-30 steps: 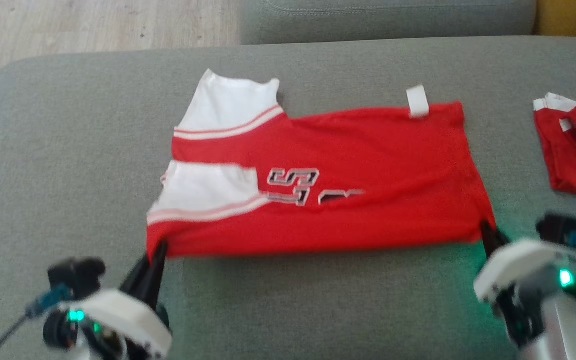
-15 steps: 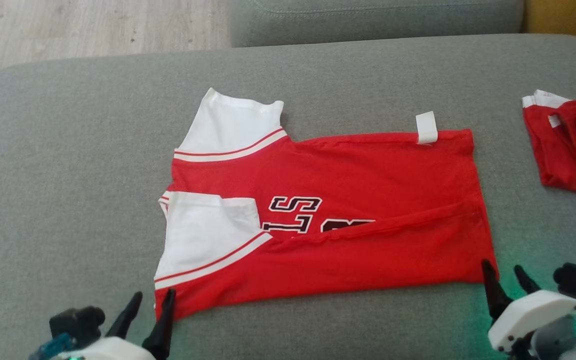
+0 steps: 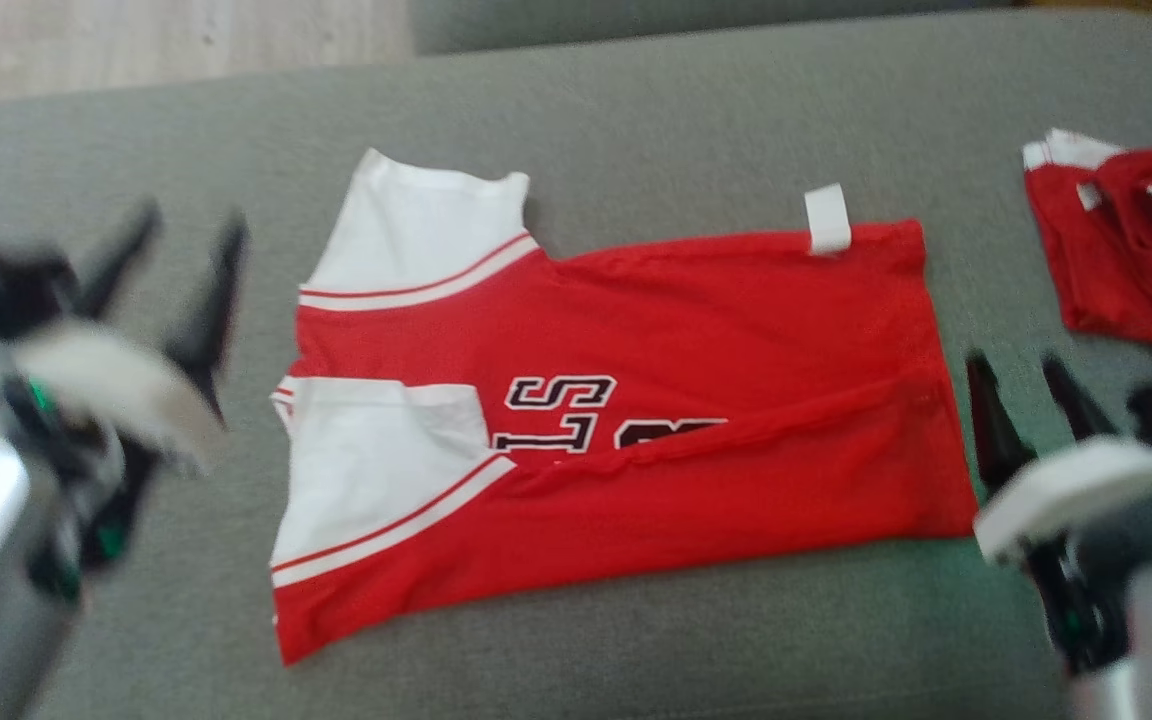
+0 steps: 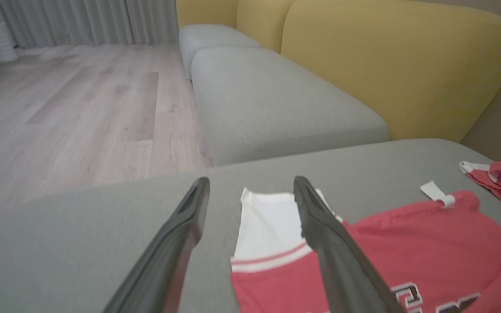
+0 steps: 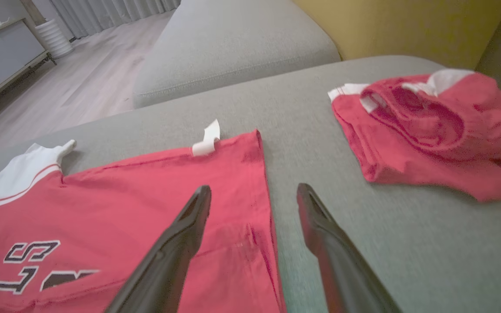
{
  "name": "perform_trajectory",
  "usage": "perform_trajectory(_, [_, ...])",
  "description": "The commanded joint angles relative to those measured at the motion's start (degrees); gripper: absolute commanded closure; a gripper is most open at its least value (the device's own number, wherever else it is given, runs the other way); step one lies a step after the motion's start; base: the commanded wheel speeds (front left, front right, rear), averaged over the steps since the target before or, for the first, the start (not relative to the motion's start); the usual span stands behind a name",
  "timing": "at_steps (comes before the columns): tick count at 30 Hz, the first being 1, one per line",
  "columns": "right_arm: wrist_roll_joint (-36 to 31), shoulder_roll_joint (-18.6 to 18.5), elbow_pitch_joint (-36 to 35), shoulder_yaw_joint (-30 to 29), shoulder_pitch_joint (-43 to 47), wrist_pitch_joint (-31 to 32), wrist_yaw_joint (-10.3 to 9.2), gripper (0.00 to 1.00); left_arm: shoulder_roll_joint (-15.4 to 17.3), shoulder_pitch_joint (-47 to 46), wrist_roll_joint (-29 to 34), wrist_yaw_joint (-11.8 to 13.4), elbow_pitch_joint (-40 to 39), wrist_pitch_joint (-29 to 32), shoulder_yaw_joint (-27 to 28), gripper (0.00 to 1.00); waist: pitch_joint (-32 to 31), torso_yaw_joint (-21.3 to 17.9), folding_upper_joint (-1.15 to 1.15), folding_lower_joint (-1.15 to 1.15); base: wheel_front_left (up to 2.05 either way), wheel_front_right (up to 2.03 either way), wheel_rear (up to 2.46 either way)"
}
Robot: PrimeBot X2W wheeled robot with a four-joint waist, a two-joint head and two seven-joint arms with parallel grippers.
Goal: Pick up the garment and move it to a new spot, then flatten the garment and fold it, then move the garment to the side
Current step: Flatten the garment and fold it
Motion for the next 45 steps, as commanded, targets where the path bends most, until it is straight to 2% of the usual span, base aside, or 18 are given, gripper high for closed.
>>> perform_trajectory(1, [-0.8, -0.5, -2.8, 2.4, -4.0, 0.4, 0.37, 0.0, 3.0, -6.7, 0.7, -0.7, -0.4, 1.5, 3.3, 0.0, 2.2, -1.9, 0.0, -0.01, 0.0, 0.0, 0.0])
perform_trajectory(7, [-1.1, -0.5, -2.7, 7.7, -11.9, 1.1, 0.37, 0.0, 2.6, -21.5, 2.7, -3.1, 8.1, 8.6, 1.3, 0.0, 7.9, -5.8, 0.0, -0.01, 0.0, 0.0, 0.0])
perform_trajectory(13, [-0.2, -0.5, -1.2, 12.7, -17.9, 0.2, 0.37, 0.0, 1.6, -29.2, 4.6, -4.3, 17.4, 11.3, -0.5, 0.0, 14.1, -9.9, 0.0, -0.01, 0.0, 0.0, 0.0])
perform_trajectory(21, [0.8, -0.5, 1.6, 15.6, -21.9, -2.2, 0.37, 0.0, 1.0, -31.4, 3.9, -5.6, 25.7, 11.9, -0.8, 0.0, 18.9, -13.2, 0.0, -0.01, 0.0, 0.0, 0.0])
perform_trajectory(26, [1.2, -0.5, 2.9, 16.1, -23.0, -3.6, 0.37, 0.0, 1.4, -31.5, 3.6, -5.9, 28.4, 12.4, -1.0, 0.0, 19.9, -13.8, 0.0, -0.01, 0.0, 0.0, 0.0])
perform_trajectory(31, [1.4, -0.5, 3.8, 15.9, -23.7, -4.1, 0.37, 0.0, 1.5, -31.1, 2.8, -7.3, 29.2, 15.2, -2.2, 0.0, 20.2, -13.7, 0.0, -0.01, 0.0, 0.0, 0.0])
perform_trajectory(32, [1.4, -0.5, 4.0, 15.9, -23.9, -4.1, 0.37, 0.0, 1.5, -31.0, 2.7, -7.5, 29.1, 15.5, -2.5, 0.22, 20.2, -13.6, 0.0, -0.01, 0.0, 0.0, 0.0])
perform_trajectory(33, [1.3, -0.5, 4.2, 15.8, -24.2, -4.0, 0.37, 0.0, 1.4, -31.0, 2.7, -7.6, 29.0, 15.8, -2.7, 0.53, 20.3, -13.4, 0.0, -0.01, 0.0, 0.0, 0.0])
perform_trajectory(34, [1.2, -0.5, 4.5, 15.9, -24.6, -3.9, 0.37, 0.0, 1.3, -31.0, 2.6, -7.7, 28.9, 15.9, -2.8, 0.74, 20.3, -13.3, 0.0, -0.01, 0.0, 0.0, 0.0])
perform_trajectory(35, [1.1, -0.5, 4.8, 16.0, -25.1, -3.8, 0.37, 0.0, 1.1, -31.0, 2.5, -7.9, 28.8, 15.9, -3.0, 0.92, 20.3, -13.1, 0.0, -0.01, 0.0, 0.0, 0.0])
perform_trajectory(36, [0.9, -0.5, 5.2, 16.1, -25.6, -3.6, 0.37, 0.0, 1.0, -31.1, 2.5, -8.0, 28.6, 15.8, -3.0, 1.0, 20.3, -12.9, 0.0, -0.01, 0.0, 0.0, 0.0])
perform_trajectory(45, [-2.7, -1.4, 12.4, 15.9, -33.7, 0.1, 0.37, 0.0, -0.5, -32.1, 3.2, -8.2, 26.6, 9.4, -2.2, 1.0, 19.6, -9.9, 0.0, -0.01, 0.0, 0.0, 0.0])
